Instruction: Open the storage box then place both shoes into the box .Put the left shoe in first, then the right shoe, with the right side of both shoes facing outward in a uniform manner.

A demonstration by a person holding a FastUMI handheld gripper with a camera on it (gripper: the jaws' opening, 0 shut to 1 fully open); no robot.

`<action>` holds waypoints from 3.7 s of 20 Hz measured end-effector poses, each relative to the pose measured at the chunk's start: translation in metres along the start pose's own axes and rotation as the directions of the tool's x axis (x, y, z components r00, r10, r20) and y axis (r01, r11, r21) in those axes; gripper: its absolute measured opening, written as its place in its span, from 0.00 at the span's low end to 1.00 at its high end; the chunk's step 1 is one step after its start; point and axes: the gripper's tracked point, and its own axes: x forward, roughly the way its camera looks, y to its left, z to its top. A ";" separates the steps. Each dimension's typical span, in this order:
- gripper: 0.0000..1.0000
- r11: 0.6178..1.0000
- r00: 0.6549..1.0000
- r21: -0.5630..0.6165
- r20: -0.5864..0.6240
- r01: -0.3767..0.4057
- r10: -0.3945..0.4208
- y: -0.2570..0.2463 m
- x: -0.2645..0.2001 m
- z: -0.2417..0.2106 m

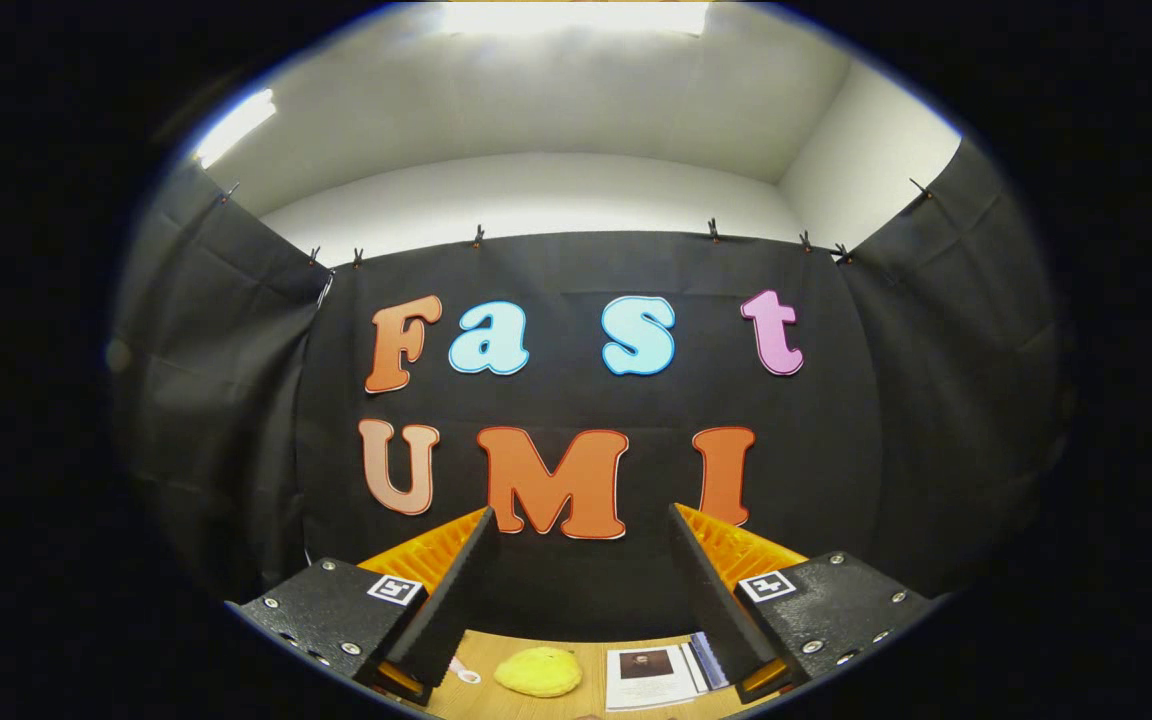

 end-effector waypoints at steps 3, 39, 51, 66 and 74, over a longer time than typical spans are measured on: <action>0.99 1.000 1.000 0.005 -0.002 -0.006 0.006 0.008 0.009 -0.001; 0.98 0.682 0.252 0.731 -0.660 -0.003 0.708 0.238 -0.151 -0.374; 0.98 0.568 0.146 0.810 -0.585 0.146 0.798 0.274 -0.181 -0.421; 0.74 0.459 0.183 0.858 -0.501 0.230 0.846 0.255 -0.172 -0.390; 0.34 0.404 0.209 0.893 -0.441 0.197 0.873 0.250 -0.165 -0.355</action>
